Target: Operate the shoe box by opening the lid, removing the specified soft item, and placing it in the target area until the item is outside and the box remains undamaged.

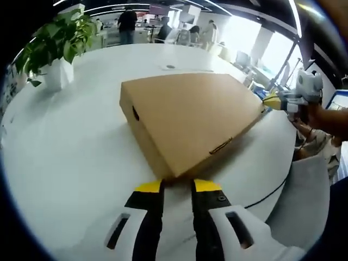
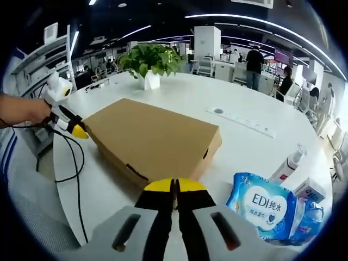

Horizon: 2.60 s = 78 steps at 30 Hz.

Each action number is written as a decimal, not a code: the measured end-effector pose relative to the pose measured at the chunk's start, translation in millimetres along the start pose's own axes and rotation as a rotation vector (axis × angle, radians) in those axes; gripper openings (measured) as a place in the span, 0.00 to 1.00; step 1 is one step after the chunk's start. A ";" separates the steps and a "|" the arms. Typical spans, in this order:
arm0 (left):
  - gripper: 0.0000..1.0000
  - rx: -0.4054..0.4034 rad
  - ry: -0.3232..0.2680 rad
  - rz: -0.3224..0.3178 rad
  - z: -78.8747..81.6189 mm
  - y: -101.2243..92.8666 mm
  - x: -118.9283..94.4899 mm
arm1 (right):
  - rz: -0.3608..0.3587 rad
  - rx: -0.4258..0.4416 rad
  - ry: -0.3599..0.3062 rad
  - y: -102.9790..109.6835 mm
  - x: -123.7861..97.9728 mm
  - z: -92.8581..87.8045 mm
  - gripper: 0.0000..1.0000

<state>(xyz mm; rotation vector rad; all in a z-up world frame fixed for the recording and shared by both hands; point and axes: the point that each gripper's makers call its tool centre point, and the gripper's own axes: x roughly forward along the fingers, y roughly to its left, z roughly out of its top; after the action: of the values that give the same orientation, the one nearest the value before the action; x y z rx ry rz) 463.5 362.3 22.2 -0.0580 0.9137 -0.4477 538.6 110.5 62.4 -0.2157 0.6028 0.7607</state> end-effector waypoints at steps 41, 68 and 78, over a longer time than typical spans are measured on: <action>0.26 0.043 0.022 -0.026 8.6 -5.6 4.1 | -0.121 0.012 -0.070 -45.2 -43.6 9.9 0.24; 0.33 0.054 0.045 -0.011 1.2 2.9 -7.3 | -0.061 -0.152 0.035 -9.6 21.6 13.8 0.07; 0.36 0.046 -0.191 -0.018 29.9 -22.9 -80.0 | -0.102 -0.083 -0.069 -18.7 -20.0 32.9 0.23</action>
<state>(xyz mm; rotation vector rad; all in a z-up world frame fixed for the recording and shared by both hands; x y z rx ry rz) 436.7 369.2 106.2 -0.0663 0.7152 -0.4712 554.6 98.5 100.2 -0.2934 0.4915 0.6925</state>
